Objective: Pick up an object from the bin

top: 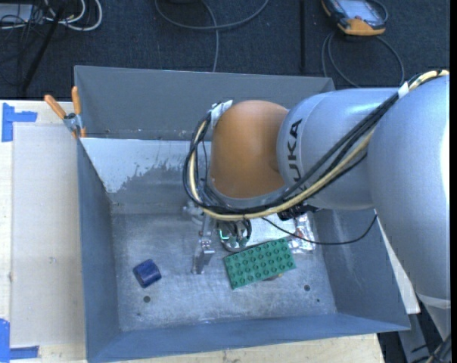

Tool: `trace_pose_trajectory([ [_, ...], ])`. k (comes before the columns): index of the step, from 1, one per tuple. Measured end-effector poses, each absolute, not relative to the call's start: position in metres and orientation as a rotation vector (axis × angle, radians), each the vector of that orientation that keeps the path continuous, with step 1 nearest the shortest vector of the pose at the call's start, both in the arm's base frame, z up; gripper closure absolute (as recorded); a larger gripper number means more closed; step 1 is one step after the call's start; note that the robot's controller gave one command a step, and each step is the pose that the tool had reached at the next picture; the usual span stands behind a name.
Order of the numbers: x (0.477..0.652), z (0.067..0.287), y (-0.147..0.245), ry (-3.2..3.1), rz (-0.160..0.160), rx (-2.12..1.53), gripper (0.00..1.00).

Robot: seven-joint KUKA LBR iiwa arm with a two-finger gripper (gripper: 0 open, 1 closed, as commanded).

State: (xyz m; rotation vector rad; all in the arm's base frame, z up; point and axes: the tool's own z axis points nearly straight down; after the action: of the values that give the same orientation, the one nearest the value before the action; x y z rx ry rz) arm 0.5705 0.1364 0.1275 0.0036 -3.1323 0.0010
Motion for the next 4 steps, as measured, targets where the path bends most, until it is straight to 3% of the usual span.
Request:
trace_pose_trajectory([
  [1, 0.599, 0.118, 0.073, -3.142, 0.003, 0.060, 0.00],
  [2, 0.548, 0.140, -0.003, -3.109, 0.003, 0.433, 0.00],
  [3, 0.563, 0.072, -0.013, -2.957, -0.004, 1.051, 0.00],
  [4, 0.564, 0.074, -0.013, -2.965, -0.004, 1.044, 1.00],
])
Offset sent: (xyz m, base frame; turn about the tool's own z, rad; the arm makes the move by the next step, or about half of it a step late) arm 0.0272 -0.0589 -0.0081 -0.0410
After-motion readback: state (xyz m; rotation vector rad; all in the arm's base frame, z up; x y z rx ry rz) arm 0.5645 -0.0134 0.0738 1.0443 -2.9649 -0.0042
